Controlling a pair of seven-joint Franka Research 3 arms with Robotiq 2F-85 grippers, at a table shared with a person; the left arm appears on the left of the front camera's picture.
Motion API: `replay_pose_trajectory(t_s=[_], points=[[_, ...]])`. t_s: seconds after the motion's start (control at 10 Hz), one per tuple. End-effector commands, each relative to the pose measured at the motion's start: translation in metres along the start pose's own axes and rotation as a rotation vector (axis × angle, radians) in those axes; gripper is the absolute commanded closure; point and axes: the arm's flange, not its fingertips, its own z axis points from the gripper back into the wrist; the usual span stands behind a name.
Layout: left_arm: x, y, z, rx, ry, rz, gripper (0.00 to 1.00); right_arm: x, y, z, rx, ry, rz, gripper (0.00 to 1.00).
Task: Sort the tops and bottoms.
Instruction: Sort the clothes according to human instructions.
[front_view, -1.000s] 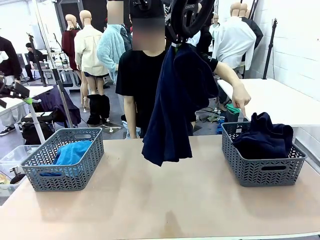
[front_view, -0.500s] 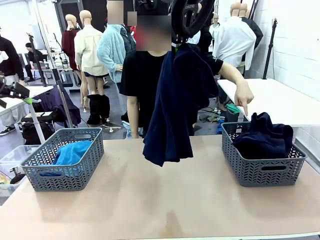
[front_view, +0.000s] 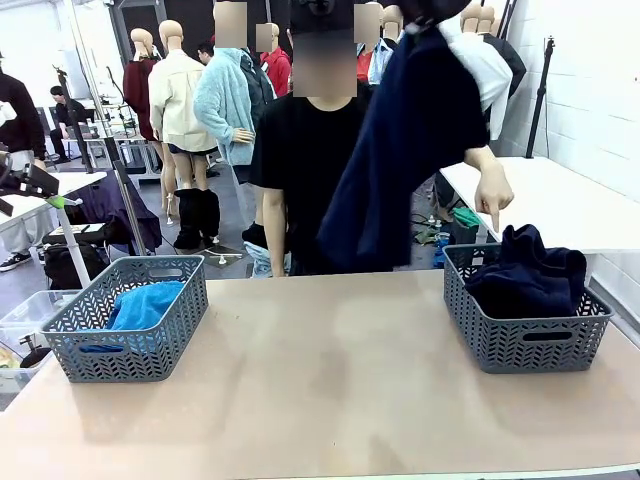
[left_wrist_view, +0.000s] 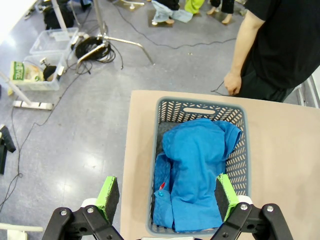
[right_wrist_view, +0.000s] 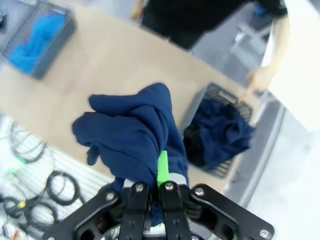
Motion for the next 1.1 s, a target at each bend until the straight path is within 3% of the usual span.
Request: replay_pose_trajectory(t_s=[0.0, 0.2, 0.5, 0.7, 0.9, 1.0], points=[[0.001, 0.001, 0.001, 0.003, 0.01, 0.0, 0.0, -0.023, -0.051, -0.011, -0.137, -0.036, -0.221, 1.0], [0.001, 0.001, 0.001, 0.003, 0.01, 0.0, 0.0, -0.043, -0.104, -0.018, -0.097, -0.018, -0.362, 1.0], [0.001, 0.001, 0.001, 0.003, 0.01, 0.0, 0.0, -0.065, -0.162, -0.088, 0.01, 0.059, -0.504, 1.0], [0.001, 0.001, 0.001, 0.003, 0.01, 0.0, 0.0, -0.079, -0.176, -0.132, -0.046, 0.101, -0.596, 1.0], [0.001, 0.001, 0.001, 0.003, 0.01, 0.0, 0.0, -0.086, -0.183, -0.163, -0.014, 0.168, -0.637, 1.0], [0.001, 0.001, 0.001, 0.003, 0.01, 0.0, 0.0, -0.079, -0.186, -0.143, -0.027, 0.142, -0.561, 1.0]])
